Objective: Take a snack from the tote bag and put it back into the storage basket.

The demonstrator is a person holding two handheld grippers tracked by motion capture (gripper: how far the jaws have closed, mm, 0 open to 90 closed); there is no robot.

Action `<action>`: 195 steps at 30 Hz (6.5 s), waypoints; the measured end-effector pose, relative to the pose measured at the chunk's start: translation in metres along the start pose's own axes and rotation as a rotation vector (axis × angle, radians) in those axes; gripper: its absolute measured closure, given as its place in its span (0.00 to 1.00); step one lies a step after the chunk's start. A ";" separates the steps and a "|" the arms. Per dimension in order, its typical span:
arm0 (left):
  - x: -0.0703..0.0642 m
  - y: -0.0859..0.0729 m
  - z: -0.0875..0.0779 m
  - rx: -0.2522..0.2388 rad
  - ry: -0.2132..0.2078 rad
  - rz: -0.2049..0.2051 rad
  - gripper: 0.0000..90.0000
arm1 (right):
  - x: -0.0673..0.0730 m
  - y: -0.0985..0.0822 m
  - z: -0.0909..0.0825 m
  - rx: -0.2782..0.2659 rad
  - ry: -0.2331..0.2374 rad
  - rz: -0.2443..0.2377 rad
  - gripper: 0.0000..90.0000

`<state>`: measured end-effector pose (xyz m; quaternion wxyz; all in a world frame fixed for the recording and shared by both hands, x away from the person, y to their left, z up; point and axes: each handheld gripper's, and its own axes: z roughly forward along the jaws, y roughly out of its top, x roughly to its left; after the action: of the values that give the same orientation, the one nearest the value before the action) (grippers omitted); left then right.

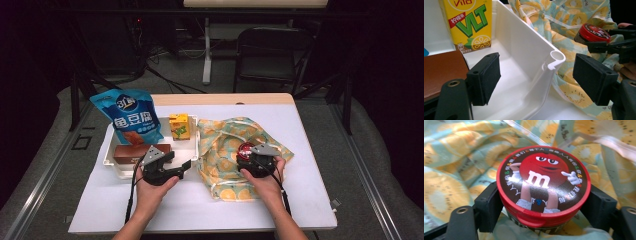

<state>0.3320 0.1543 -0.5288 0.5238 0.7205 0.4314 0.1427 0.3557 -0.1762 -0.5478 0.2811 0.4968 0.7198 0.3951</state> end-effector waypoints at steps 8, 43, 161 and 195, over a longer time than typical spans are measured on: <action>-0.002 -0.001 0.000 0.003 -0.006 0.002 0.25 | -0.004 0.007 0.000 0.005 0.021 0.035 0.18; -0.014 0.010 -0.005 -0.048 -0.039 0.022 0.25 | 0.008 0.041 -0.042 -0.047 0.012 0.066 0.28; 0.010 0.009 -0.018 -0.136 -0.047 0.094 0.28 | 0.009 0.029 -0.086 -0.122 0.175 0.073 0.17; 0.014 0.018 0.038 -0.060 0.051 0.052 0.28 | -0.008 0.015 -0.080 -0.091 0.119 0.099 0.20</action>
<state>0.3734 0.1401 -0.5320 0.5303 0.7115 0.4213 0.1874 0.3019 -0.2037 -0.4928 0.2404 0.4941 0.6911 0.4695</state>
